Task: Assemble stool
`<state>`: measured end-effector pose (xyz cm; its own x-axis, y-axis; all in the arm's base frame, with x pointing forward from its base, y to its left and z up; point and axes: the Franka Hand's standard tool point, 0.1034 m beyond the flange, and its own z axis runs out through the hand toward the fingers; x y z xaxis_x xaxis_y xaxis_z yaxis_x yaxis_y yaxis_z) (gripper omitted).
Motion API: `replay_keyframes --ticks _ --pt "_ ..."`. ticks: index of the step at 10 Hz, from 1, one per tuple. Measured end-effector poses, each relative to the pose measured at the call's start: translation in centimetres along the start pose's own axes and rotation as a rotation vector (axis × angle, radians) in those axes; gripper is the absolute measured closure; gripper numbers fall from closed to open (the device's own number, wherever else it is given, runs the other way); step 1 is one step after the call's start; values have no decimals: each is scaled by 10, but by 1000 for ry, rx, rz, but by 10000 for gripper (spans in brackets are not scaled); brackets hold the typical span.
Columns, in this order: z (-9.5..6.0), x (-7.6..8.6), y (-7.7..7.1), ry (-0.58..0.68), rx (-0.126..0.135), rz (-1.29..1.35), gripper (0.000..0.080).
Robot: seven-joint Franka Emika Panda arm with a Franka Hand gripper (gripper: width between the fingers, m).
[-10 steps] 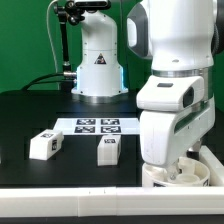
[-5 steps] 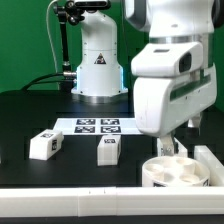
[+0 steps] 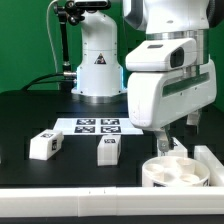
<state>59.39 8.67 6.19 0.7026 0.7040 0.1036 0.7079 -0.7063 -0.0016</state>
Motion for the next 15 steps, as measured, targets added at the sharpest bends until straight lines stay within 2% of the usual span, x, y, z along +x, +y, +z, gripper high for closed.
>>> replay_keyframes --ticks 2,6,10,12,14,15 --pt "1 -1 0 3 2 76 151" --pt "11 -15 -11 37 6 546 151" --pt "11 -15 -14 36 20 767 151" --pt "9 -25 -19 16 21 833 151" --pt "10 -27 -21 -8 30 830 151" --pt "10 -31 -25 -74 59 828 151"
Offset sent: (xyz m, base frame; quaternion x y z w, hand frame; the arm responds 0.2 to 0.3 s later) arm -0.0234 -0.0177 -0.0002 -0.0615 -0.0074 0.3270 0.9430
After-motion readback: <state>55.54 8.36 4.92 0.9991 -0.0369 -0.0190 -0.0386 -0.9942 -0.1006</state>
